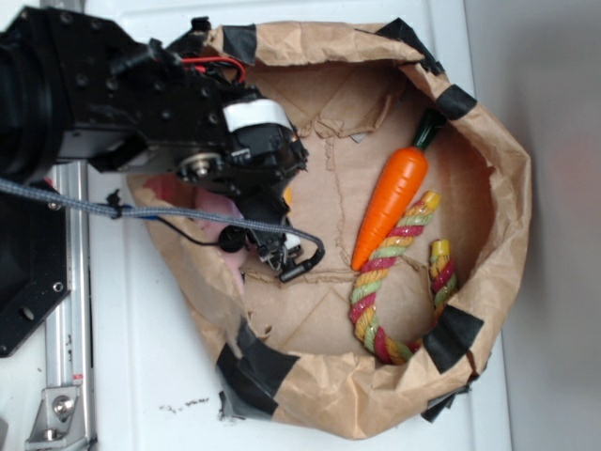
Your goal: Grab the yellow duck.
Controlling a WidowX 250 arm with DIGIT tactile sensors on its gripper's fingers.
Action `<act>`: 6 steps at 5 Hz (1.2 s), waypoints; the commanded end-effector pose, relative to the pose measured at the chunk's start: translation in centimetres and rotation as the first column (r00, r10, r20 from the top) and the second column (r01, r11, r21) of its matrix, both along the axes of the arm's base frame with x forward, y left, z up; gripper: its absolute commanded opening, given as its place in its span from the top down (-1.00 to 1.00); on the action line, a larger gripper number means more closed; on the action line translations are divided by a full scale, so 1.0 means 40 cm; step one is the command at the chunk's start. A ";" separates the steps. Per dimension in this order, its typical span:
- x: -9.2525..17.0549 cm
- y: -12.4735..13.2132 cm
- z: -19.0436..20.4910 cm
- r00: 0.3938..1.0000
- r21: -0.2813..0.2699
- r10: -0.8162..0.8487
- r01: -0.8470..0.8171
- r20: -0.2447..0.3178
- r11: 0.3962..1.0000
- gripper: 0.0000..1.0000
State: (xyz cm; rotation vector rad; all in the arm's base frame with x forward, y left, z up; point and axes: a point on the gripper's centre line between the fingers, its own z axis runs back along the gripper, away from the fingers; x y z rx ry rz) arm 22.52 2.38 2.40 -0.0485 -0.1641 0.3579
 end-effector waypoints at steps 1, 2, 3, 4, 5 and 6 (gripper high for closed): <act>0.020 0.018 -0.015 1.000 0.024 -0.023 0.023 0.000 0.999 -1.00; 0.030 0.009 -0.033 1.000 0.037 -0.027 0.027 -0.004 0.999 -1.00; 0.036 0.011 -0.041 1.000 0.036 -0.015 0.015 -0.002 0.999 1.00; 0.036 0.016 -0.040 1.000 0.047 -0.009 0.009 -0.004 0.999 1.00; 0.036 0.025 -0.014 1.000 0.062 0.004 -0.004 0.014 0.998 1.00; 0.066 0.054 0.068 0.997 0.043 0.059 -0.061 0.048 0.997 1.00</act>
